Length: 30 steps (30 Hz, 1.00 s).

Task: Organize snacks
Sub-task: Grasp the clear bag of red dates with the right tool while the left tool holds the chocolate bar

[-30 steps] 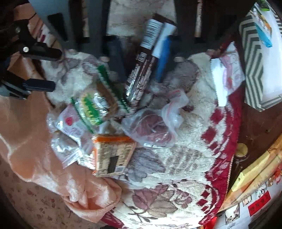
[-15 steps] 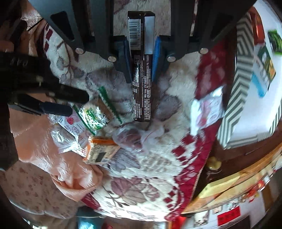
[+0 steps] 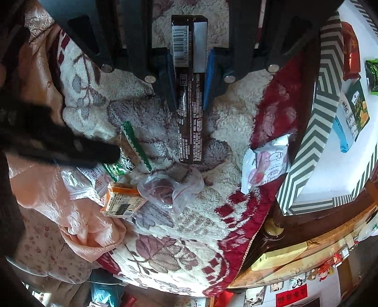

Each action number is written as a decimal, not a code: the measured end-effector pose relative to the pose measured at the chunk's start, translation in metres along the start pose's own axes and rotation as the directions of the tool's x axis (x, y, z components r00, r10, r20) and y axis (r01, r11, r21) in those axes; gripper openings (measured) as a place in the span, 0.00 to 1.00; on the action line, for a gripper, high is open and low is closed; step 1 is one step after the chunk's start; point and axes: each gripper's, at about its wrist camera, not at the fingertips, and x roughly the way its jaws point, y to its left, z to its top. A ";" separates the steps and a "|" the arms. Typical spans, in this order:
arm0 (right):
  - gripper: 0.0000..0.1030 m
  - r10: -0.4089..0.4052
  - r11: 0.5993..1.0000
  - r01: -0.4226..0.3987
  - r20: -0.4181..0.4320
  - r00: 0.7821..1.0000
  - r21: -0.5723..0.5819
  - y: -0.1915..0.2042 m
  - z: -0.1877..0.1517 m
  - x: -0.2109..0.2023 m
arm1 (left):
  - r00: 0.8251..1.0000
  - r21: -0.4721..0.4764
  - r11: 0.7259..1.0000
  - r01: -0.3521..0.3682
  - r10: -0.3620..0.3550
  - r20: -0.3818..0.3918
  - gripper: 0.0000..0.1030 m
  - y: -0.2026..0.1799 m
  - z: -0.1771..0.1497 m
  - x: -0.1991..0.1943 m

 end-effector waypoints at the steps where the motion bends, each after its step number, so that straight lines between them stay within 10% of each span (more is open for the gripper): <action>1: 0.62 -0.013 1.000 0.013 0.007 1.000 -0.024 0.003 0.005 0.001 | 1.000 -0.004 1.000 0.000 0.000 0.000 0.23 0.000 -0.001 0.000; 18: 0.62 -0.108 0.965 0.101 -0.013 0.994 -0.241 0.034 0.078 0.081 | 1.000 -0.054 0.999 -0.001 0.000 -0.021 0.23 0.007 -0.003 0.009; 23: 0.36 -0.029 0.982 0.025 -0.018 0.999 -0.189 0.020 0.076 0.084 | 1.000 -0.068 0.998 -0.008 0.007 -0.024 0.24 0.006 -0.002 0.012; 30: 0.28 0.016 0.986 -0.012 0.024 1.000 -0.167 0.017 0.062 0.056 | 1.000 -0.049 0.999 -0.021 0.021 -0.003 0.22 0.005 -0.009 0.002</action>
